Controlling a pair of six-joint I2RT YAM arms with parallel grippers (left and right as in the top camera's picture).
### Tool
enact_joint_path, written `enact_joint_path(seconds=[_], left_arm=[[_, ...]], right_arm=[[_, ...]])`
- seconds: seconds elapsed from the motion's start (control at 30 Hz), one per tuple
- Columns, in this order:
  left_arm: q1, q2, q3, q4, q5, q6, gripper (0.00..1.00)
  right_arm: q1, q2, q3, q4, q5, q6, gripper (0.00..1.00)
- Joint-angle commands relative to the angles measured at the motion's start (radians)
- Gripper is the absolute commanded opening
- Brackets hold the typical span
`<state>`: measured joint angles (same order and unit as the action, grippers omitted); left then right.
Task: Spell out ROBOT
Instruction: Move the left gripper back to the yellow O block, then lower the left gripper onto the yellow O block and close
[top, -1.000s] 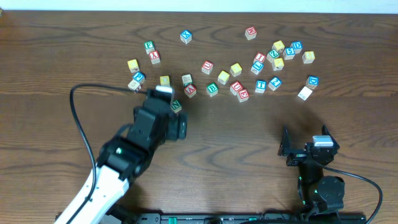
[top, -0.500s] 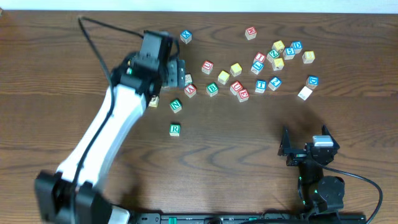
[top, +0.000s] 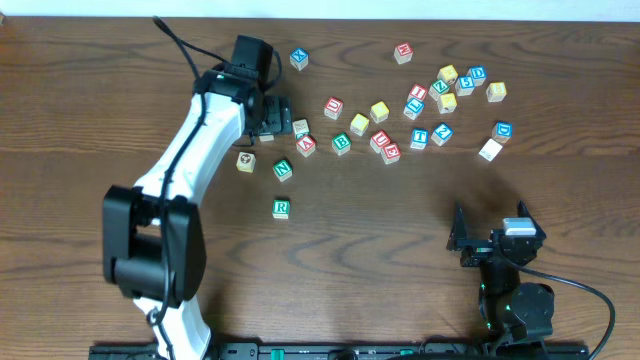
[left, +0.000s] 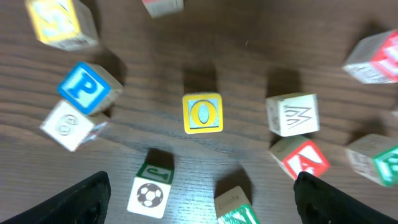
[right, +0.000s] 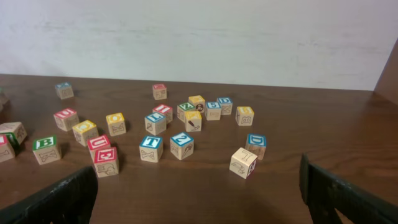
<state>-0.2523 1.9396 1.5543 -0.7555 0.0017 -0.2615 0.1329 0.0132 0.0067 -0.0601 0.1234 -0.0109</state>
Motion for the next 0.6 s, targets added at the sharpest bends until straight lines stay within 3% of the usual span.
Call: enact_joint_path(seconds=[0.0,0.57], left_arm=[[-0.004,0.062,0.023,-0.004,0.014,-0.005,0.93],[-0.007,0.173,0.023,0.082,0.014,0.021,0.93]], right_arm=[[-0.008,-0.001,-0.001,-0.003,-0.002,0.010,0.99],[-0.008,-0.001,-0.001,-0.004,-0.002,0.010,0.99]])
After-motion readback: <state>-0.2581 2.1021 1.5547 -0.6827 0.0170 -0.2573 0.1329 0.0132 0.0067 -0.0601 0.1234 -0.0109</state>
